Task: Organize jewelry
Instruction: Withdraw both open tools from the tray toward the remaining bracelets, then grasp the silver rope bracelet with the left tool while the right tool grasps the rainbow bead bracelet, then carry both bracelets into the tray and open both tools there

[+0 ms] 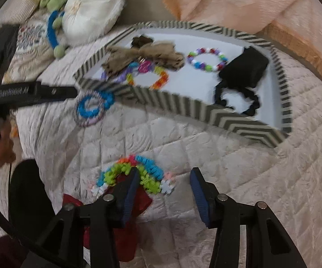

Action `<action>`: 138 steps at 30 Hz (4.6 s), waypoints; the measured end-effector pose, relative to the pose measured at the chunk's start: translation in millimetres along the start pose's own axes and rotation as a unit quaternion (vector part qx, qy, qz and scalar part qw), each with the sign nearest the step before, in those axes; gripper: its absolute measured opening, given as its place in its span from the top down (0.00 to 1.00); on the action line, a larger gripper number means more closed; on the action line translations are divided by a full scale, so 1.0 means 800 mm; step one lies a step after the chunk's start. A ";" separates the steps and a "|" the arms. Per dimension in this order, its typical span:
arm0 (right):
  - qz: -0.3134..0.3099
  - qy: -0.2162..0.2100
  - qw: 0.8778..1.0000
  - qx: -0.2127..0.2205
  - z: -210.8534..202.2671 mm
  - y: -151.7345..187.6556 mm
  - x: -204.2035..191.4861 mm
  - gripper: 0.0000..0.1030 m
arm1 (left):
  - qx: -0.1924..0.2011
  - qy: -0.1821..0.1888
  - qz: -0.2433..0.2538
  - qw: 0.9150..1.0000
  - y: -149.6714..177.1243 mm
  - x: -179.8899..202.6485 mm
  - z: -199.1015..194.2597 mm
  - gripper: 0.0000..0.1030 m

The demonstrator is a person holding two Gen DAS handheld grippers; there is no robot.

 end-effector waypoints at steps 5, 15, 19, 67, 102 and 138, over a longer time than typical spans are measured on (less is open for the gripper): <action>-0.024 0.004 1.000 0.011 0.007 -0.005 -0.006 0.68 | -0.020 -0.006 0.018 1.000 -0.004 0.005 0.023 0.57; 0.016 -0.050 0.998 0.034 -0.019 -0.017 0.003 0.78 | 0.000 0.010 0.019 1.000 -0.014 0.017 0.016 0.92; 0.020 -0.061 0.997 0.049 -0.044 -0.019 0.002 0.78 | 0.013 0.021 0.025 0.999 -0.011 0.026 -0.003 0.94; 0.016 -0.087 0.988 0.123 -0.152 -0.058 -0.017 0.78 | 0.065 -0.036 0.060 0.995 -0.019 0.025 -0.081 0.93; 0.038 -0.088 0.993 0.071 -0.024 -0.172 -0.014 0.78 | 0.047 -0.091 0.023 0.994 -0.156 -0.022 0.007 0.93; 0.101 -0.065 0.990 0.077 -0.034 -0.126 0.057 0.59 | 0.015 -0.081 0.022 0.996 -0.202 0.020 0.091 0.60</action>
Point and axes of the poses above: each gripper's, at about its wrist camera, not at the fingertips, and z roughly the way its jaws point, x to its right, y to its underside, the point moved 6 cm from there along z, roughly the way its jaws point, and after that the axes turned 14 degrees about z, right-handed, at the moved point
